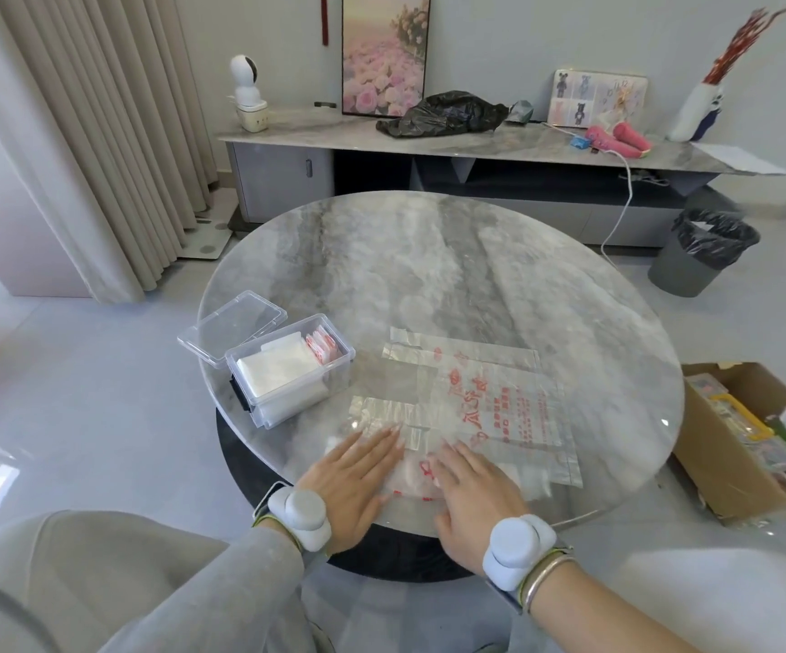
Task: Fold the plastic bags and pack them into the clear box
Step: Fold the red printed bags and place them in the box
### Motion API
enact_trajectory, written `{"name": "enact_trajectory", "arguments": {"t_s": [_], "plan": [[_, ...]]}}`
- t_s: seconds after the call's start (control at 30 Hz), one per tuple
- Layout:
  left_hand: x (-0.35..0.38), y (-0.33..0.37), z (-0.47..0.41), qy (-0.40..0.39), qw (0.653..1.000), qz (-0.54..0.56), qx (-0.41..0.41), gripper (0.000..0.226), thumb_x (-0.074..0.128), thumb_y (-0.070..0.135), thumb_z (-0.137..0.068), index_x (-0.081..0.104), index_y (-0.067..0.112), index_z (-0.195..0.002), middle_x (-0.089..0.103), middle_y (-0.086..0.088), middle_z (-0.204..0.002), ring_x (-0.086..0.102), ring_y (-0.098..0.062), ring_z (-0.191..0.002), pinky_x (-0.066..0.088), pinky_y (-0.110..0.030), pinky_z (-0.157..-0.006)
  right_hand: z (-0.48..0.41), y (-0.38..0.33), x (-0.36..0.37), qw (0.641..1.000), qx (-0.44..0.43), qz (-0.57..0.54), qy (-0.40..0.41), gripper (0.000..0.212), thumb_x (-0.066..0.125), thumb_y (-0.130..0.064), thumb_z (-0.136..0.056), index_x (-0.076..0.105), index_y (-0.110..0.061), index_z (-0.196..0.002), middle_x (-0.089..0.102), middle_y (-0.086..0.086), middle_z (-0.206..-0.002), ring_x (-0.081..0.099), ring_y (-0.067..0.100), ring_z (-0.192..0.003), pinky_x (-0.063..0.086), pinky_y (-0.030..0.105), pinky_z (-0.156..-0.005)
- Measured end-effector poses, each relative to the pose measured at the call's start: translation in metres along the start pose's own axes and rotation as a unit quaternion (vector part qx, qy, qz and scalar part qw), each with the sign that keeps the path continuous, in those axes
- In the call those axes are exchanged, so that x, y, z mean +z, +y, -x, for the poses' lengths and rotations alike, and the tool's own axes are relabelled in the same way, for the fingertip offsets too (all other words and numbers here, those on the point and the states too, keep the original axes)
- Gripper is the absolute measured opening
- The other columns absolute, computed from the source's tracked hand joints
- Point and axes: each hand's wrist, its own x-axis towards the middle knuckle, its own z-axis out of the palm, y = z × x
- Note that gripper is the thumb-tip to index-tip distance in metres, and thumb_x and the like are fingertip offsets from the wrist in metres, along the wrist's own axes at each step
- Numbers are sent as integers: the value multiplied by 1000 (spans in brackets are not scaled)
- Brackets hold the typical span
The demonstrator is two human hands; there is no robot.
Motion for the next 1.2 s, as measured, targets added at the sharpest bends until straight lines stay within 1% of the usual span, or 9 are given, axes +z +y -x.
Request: {"name": "enact_trajectory", "arguments": {"t_s": [0.1,0.17,0.27,0.37,0.47,0.6,0.87,0.97,1.2], "plan": [[15,1,10,-33,999,8,0,63,15,46,-103,24,10,-154,22,-7,-160,21,-23,-147,15,-40,-113,3,-11,21,999,-1,-33,-35,61,34,-36,-75,71,-7,-112,65,7,-124,59,22,-119,27,38,-107],[18,-3,13,-27,1000,12,4,63,16,47,-103,20,11,-155,19,-5,-161,19,-21,-148,14,-40,-113,11,-13,36,998,-3,-21,-55,60,30,-41,-87,71,-5,-112,65,9,-122,61,24,-116,19,41,-106],[18,-4,10,-22,1000,17,5,64,24,48,-102,19,11,-155,19,-5,-161,20,-21,-147,14,-40,-113,14,-4,36,998,43,-21,-30,72,18,-51,-95,70,-5,-113,64,13,-123,60,29,-117,25,46,-102],[19,-2,9,-13,1000,19,4,65,25,49,-102,19,12,-155,21,-5,-161,21,-21,-147,15,-40,-113,9,8,19,995,81,-46,23,52,33,-41,-92,65,-11,-120,59,12,-131,57,32,-120,32,46,-105],[19,-2,9,-8,1000,11,0,65,26,50,-102,20,12,-155,21,-5,-161,21,-20,-147,15,-40,-113,-2,31,4,993,86,-68,53,45,44,-26,-93,42,-19,-138,42,2,-142,43,24,-128,36,33,-105],[20,-2,8,-6,1000,3,2,65,25,51,-102,23,11,-154,24,-5,-160,23,-21,-146,16,-41,-113,-12,53,0,984,86,-154,29,41,42,-23,-98,37,-24,-139,39,-5,-143,40,17,-127,37,26,-99],[23,2,7,-12,1000,20,-2,66,23,52,-103,16,13,-156,18,-4,-161,16,-20,-148,12,-41,-115,-29,57,11,966,179,-182,34,17,47,-42,-96,51,-26,-101,60,-6,-104,57,17,-91,47,31,-77],[23,2,7,-11,1000,28,-4,66,23,52,-103,14,13,-156,15,-4,-162,12,-19,-149,11,-41,-115,-37,57,16,941,242,-235,0,24,41,-47,-96,48,-25,-103,63,-4,-87,60,19,-75,49,33,-67],[24,1,6,-17,999,39,1,67,19,53,-104,11,13,-156,8,-3,-163,5,-18,-150,8,-42,-117,-43,58,19,958,186,-215,-27,31,54,-60,-84,51,-30,-79,57,-11,-83,56,12,-75,45,29,-67]]}}
